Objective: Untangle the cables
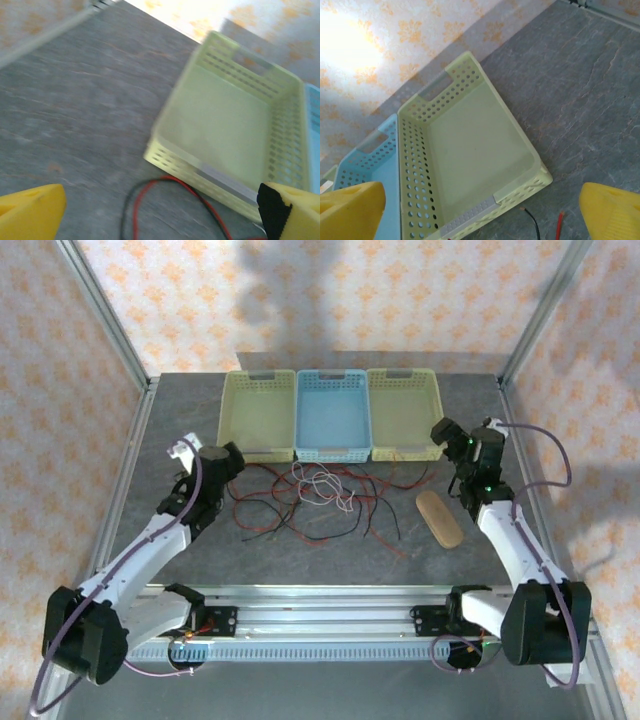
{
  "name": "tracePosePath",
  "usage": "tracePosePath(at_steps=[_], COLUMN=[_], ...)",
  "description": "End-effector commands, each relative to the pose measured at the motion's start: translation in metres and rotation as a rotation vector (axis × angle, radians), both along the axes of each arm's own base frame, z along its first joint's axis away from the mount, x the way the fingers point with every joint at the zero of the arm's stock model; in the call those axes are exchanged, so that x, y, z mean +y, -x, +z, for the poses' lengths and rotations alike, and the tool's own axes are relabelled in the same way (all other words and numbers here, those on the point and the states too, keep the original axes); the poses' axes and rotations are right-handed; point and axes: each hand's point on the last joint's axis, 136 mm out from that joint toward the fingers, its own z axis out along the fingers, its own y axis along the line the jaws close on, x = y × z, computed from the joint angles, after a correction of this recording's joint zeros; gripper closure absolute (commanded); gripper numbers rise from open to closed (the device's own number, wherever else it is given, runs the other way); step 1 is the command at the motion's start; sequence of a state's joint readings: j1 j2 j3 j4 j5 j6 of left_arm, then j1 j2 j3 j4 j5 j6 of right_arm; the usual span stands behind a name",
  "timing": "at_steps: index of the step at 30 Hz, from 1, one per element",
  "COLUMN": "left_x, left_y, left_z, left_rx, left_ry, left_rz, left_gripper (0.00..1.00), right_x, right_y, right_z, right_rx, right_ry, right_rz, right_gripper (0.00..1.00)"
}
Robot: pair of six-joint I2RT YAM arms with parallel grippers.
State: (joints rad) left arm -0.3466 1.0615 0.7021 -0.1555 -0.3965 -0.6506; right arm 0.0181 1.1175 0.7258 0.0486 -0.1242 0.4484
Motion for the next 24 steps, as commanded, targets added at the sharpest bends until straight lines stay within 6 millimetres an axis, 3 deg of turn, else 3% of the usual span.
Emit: tracePosePath(at_steps=[1, 8, 15, 20, 24], left_x=[-0.029, -0.089, -0.148, -0.168, -0.172], left_y=[0.003, -0.009, -0.02, -0.021, -0.019], left_z=[0.001, 0.0, -0.001, -0.008, -0.016], left_rx=[0.027, -0.001, -0.009, 0.023, 0.035], left_ry=[0.0, 0.068, 0.147, 0.155, 0.17], left_rz=[-0.056, -0.195, -0.364, -0.411, -0.427], left_gripper=[0.01, 0.01, 0.01, 0.01, 0.01], right_x=[0.018, 0.064, 0.125, 0.165, 0.182], right_y=[0.004, 0.005, 0.008, 0.021, 0.036], right_z=[-0.005, -0.021, -0.04, -0.061, -0.088], right_rx=[0.049, 0.12, 0.22, 0.319, 0.426], right_ry=[0.011, 0.023, 0.124, 0.181, 0.206], right_rz=[0.062, 0.185, 0.352, 0.47, 0.522], right_gripper=[0.0, 0.0, 0.0, 0.04, 0.13])
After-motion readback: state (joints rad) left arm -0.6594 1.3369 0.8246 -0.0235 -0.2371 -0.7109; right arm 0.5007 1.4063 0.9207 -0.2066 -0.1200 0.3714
